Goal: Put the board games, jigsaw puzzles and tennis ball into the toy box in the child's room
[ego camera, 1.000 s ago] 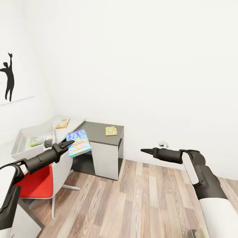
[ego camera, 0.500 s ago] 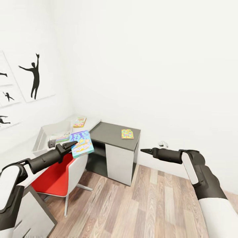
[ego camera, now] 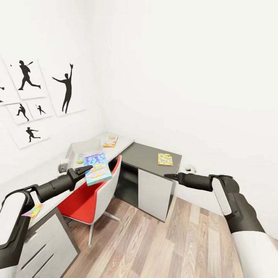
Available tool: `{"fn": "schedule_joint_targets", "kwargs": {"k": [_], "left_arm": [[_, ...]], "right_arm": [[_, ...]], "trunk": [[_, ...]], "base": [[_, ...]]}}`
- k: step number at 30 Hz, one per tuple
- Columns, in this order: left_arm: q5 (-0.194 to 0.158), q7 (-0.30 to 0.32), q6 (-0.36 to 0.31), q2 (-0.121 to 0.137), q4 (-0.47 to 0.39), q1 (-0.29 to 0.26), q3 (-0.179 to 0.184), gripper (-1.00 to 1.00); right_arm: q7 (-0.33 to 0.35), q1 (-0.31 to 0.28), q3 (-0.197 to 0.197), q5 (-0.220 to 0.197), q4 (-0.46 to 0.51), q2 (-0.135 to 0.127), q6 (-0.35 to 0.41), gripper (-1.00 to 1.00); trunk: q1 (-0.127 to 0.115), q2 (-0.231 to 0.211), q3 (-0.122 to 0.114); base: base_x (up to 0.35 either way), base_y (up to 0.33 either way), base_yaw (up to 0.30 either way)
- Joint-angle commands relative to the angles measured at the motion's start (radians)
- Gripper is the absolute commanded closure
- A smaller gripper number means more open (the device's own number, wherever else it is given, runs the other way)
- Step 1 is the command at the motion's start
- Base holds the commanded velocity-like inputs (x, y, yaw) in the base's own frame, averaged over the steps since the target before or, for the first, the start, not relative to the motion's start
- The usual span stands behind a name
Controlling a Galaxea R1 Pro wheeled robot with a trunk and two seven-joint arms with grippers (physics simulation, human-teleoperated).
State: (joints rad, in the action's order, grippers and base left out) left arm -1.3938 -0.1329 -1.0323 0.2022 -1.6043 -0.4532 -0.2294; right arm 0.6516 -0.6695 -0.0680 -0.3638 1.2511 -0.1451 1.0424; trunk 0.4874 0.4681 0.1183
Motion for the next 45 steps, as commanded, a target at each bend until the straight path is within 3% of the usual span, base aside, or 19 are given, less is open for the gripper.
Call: {"fn": "schedule_joint_targets", "kwargs": {"k": [1,9,28,45], "left_arm": [[-0.013,-0.010,-0.004,0.000,0.000,-0.001,-0.002,1.00],[-0.006,-0.012,-0.003,0.004,0.003,0.000,-0.006,1.00],[-0.001,-0.019,0.000,0.005,0.013,0.001,-0.008,1.00],[0.001,-0.017,-0.002,0.009,0.015,-0.007,-0.002,1.00]], "right_arm": [[0.002,-0.001,-0.002,0.005,0.001,0.002,0.005,-1.00],[-0.052,-0.001,-0.002,0.006,0.001,0.026,0.005,-1.00],[-0.071,0.004,-0.003,0.007,0.006,0.034,0.005,-1.00],[-0.072,0.004,-0.002,0.009,0.003,0.035,0.005,-1.00]], "trunk": [[0.001,0.002,0.001],[0.001,0.002,-0.004],[0.001,0.002,-0.008],[0.001,0.002,-0.009]], "base": [[0.237,0.001,0.236],[0.292,0.000,0.128],[0.328,0.000,0.082],[0.070,0.000,0.278]]}}
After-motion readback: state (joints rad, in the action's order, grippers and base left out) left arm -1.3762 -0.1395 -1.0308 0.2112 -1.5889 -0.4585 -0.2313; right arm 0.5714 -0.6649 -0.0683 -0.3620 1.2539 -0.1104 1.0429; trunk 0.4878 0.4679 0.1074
